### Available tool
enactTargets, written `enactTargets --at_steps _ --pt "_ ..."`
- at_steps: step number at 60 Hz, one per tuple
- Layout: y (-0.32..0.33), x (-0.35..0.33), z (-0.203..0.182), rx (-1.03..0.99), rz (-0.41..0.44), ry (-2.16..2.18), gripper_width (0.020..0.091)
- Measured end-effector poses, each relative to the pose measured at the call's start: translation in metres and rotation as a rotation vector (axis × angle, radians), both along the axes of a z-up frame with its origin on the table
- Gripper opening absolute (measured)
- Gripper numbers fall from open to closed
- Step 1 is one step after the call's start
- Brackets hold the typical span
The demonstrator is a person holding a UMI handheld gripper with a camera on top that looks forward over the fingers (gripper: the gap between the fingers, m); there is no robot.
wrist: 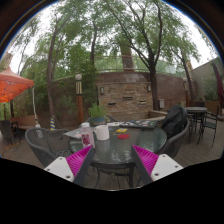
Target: Pour water
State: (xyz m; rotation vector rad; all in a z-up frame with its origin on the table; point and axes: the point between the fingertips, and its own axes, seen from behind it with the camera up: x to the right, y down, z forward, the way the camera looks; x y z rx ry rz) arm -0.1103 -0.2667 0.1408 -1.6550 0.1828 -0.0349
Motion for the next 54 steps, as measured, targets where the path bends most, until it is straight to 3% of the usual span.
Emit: enactTargets --at_steps 11,18,22,34,54 --pt "0.004 -0.008 -0.003 -0.002 0.049 -0.005 0.0842" --pt "0.004 0.003 0.001 0.027 0.014 0.01 0.0805" --pt "0.005 0.002 0.0 0.037 0.005 0.012 0.082" --pt "0.03 -0.038 -0.014 0.066 0.093 0.038 0.0829" --pt "0.197 -0.095 -0.04 0.053 0.051 -0.009 0.0835"
